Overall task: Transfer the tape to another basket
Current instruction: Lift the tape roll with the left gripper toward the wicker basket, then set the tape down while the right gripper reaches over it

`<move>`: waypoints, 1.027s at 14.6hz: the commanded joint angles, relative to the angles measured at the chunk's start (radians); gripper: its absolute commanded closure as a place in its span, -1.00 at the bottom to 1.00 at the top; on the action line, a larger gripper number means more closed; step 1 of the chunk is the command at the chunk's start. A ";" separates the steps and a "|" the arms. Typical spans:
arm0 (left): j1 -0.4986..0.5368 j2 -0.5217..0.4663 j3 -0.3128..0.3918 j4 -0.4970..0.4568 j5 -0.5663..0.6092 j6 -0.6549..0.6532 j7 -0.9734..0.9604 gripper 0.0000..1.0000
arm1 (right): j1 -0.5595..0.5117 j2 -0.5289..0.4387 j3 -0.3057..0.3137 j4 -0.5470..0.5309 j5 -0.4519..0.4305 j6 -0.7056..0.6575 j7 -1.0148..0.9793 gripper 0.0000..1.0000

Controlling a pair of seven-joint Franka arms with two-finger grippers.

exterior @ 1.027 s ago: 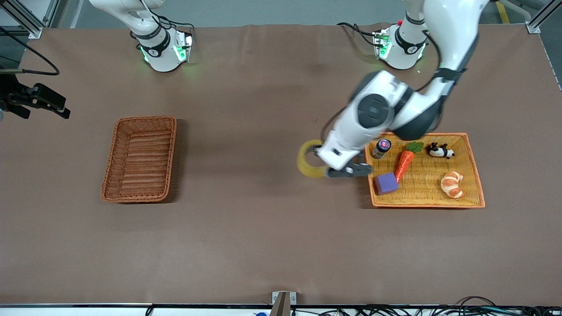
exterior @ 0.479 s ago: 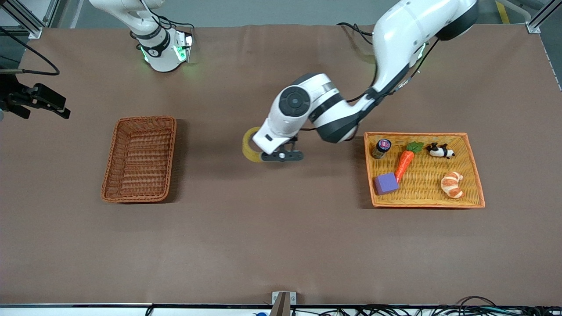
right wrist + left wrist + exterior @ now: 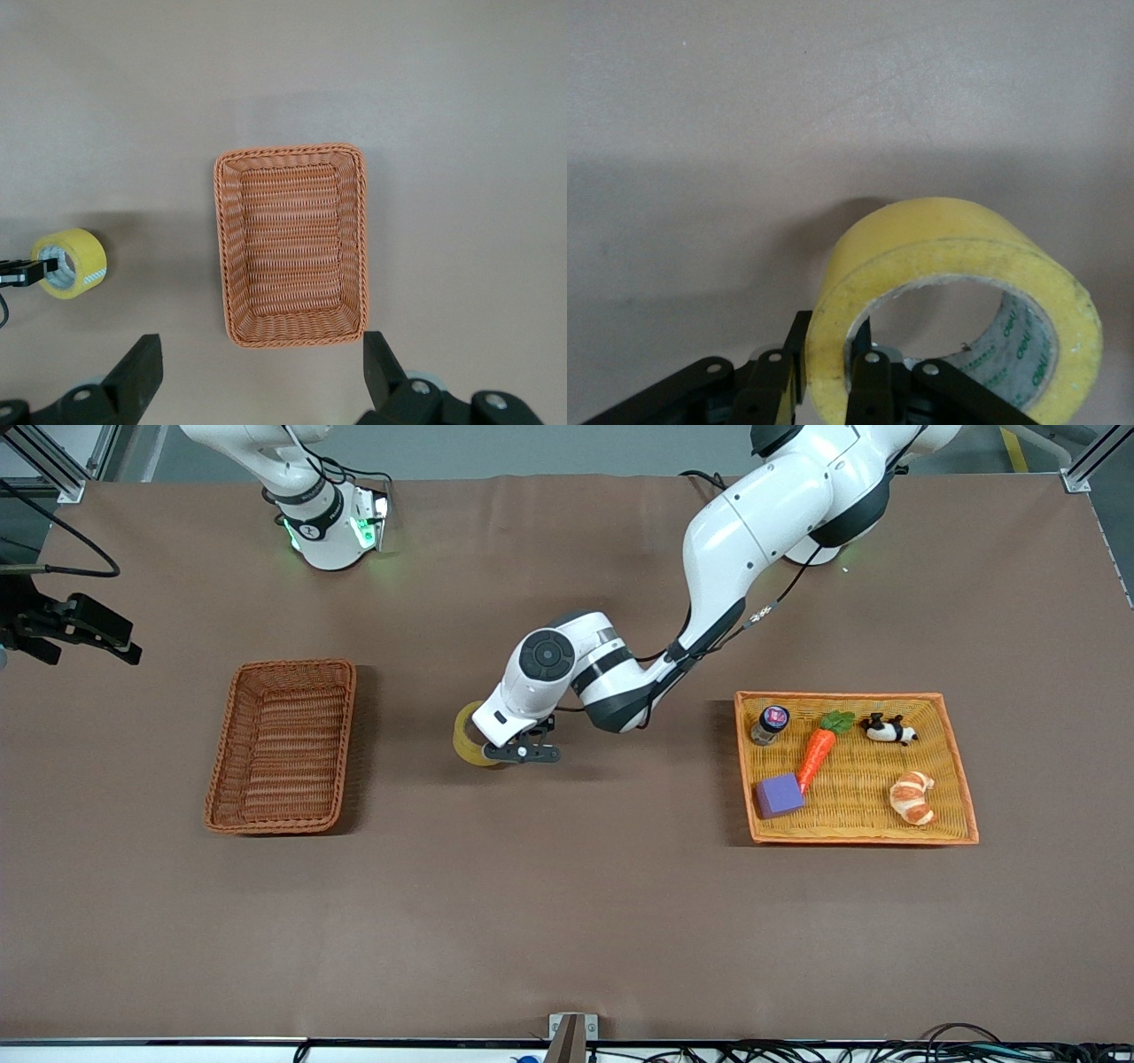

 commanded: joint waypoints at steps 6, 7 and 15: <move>-0.035 0.034 0.019 0.033 0.014 0.057 0.055 0.20 | 0.000 -0.003 0.003 0.007 0.003 0.007 -0.005 -1.00; -0.048 0.034 0.033 0.031 0.015 0.056 0.055 0.09 | 0.002 -0.004 0.003 0.010 0.003 0.007 -0.005 -1.00; 0.020 -0.173 0.044 0.001 -0.047 -0.193 0.055 -0.53 | 0.152 0.026 0.006 -0.100 0.044 0.156 0.013 -1.00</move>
